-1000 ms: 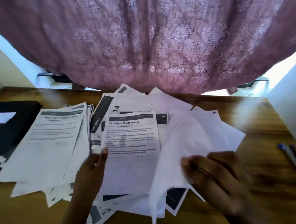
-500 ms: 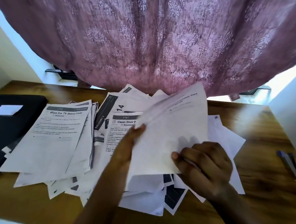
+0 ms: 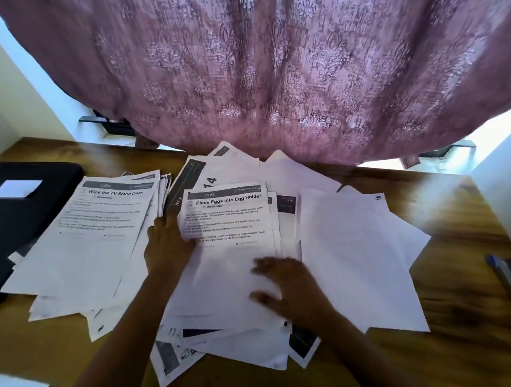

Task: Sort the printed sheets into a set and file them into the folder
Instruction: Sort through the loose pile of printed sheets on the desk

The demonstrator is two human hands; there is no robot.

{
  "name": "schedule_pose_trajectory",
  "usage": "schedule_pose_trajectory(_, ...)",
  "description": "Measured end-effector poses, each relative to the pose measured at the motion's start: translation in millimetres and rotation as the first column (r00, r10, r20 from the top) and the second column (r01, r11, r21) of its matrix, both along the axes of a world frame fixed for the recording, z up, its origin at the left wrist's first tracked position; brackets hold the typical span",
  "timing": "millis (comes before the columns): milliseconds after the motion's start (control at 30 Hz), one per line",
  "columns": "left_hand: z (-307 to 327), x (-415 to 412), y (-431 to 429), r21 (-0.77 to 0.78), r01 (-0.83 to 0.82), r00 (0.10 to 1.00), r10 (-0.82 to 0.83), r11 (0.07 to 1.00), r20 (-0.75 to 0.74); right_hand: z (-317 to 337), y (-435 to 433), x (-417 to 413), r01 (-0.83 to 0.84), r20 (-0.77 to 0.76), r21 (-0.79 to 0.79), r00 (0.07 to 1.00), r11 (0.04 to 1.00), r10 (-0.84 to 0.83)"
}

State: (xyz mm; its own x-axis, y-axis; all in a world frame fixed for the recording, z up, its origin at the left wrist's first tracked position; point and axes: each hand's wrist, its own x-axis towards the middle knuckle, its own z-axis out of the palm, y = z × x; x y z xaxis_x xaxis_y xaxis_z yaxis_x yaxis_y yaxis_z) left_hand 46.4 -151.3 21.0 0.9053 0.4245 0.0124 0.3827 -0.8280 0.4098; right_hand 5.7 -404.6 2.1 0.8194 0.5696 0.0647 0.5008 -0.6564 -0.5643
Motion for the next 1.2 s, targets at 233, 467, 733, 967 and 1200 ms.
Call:
schedule_pose_trajectory(233,-28,0,-65,0.152,0.458,0.884,-0.467,0.876,0.03,14,-114,129,0.48,0.05,-0.334,0.869,0.811,-0.493)
schedule_pose_trajectory(467,-64,-6,-92,0.157,0.51,0.856,-0.517,0.846,0.003,23,-115,218,0.163,-0.145,-0.442,0.958,0.882,-0.249)
schedule_pose_trajectory(733,-69,-4,-91,0.164,0.498,0.861,-0.508,0.852,0.027,39,-130,249,0.156,-0.321,-0.294,0.913,0.943,-0.251)
schedule_pose_trajectory(967,-71,-3,-90,0.162,0.495,0.859,-0.509,0.853,0.054,26,-102,233,-0.023,-0.351,-0.392,0.928,0.92,-0.127)
schedule_pose_trajectory(1200,-53,9,-87,-0.161,0.441,0.898,-0.434,0.883,0.077,126,-89,220,-0.053,-0.327,-0.115,0.945,0.992,0.013)
